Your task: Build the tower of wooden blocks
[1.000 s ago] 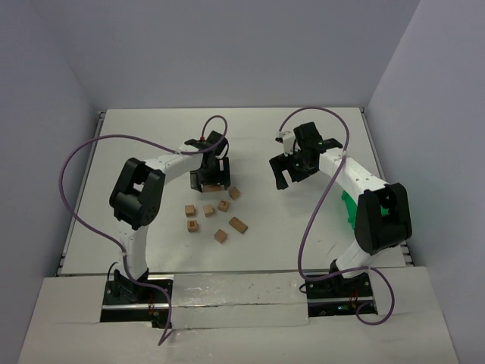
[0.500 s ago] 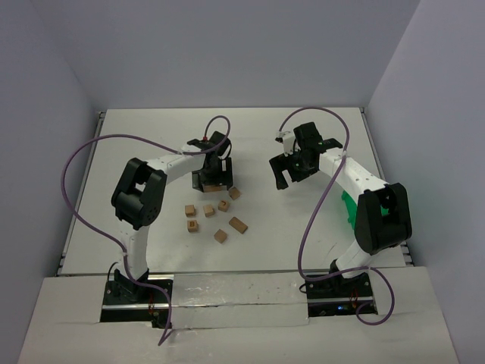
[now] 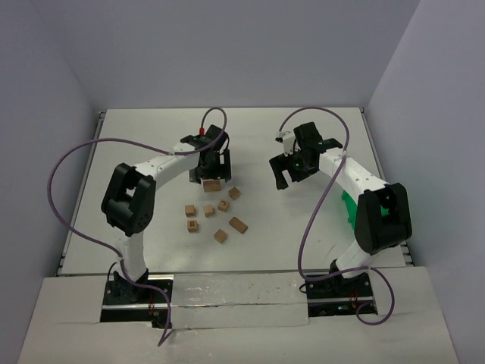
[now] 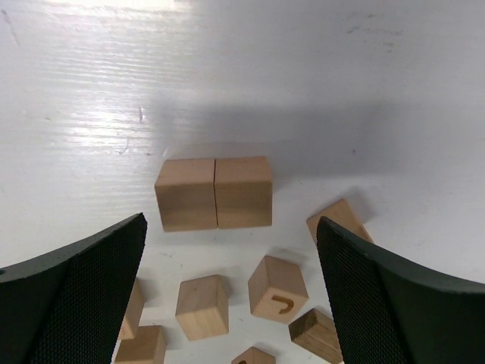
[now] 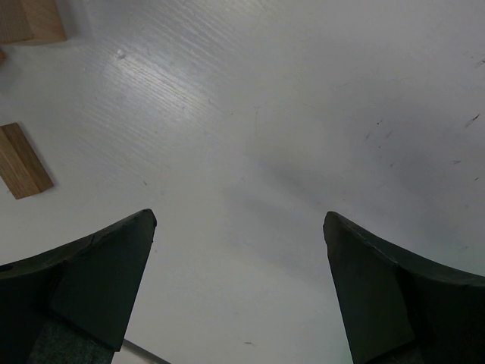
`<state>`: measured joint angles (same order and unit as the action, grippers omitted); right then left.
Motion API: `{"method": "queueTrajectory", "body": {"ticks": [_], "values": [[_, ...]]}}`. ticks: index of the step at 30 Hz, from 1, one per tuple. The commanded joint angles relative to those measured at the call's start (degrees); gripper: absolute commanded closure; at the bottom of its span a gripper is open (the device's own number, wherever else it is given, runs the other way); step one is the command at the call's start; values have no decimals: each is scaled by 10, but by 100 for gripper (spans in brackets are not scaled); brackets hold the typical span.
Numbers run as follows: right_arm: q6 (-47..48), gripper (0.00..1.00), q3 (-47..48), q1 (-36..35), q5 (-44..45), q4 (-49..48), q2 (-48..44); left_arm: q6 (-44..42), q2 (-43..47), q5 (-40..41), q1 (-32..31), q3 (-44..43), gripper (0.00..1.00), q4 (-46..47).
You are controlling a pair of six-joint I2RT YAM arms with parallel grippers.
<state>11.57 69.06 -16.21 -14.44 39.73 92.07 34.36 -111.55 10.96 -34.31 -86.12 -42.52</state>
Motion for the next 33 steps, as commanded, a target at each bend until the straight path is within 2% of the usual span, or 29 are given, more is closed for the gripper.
{"method": "queueTrajectory", "body": {"ticks": [1,7,9,12,15,17,19,20,21,24,33], "values": [[-3,0,10,3,0,-12,-26,-15,74,35,-9,2,1,1],[19,0,7,2,-31,-10,-64,-72,144,55,-7,-13,1,1],[37,0,12,2,-50,-1,-74,-109,184,16,7,-8,1,6],[57,0,29,2,-66,19,-81,-148,235,-99,79,32,1,21],[70,0,39,-2,-78,34,-86,-251,284,-263,144,88,3,29],[71,0,42,-5,-75,37,-88,-360,327,-329,160,128,2,26],[71,0,41,-8,-72,37,-86,-464,362,-343,161,190,1,22],[70,0,40,-9,-71,37,-86,-468,379,-344,161,213,1,21],[66,0,34,-10,-72,32,-86,-530,403,-354,163,246,1,7],[55,0,26,-13,-77,22,-83,-647,426,-410,164,283,1,-35],[44,0,24,-20,-72,20,-74,-828,393,-543,185,321,1,-63]]}}
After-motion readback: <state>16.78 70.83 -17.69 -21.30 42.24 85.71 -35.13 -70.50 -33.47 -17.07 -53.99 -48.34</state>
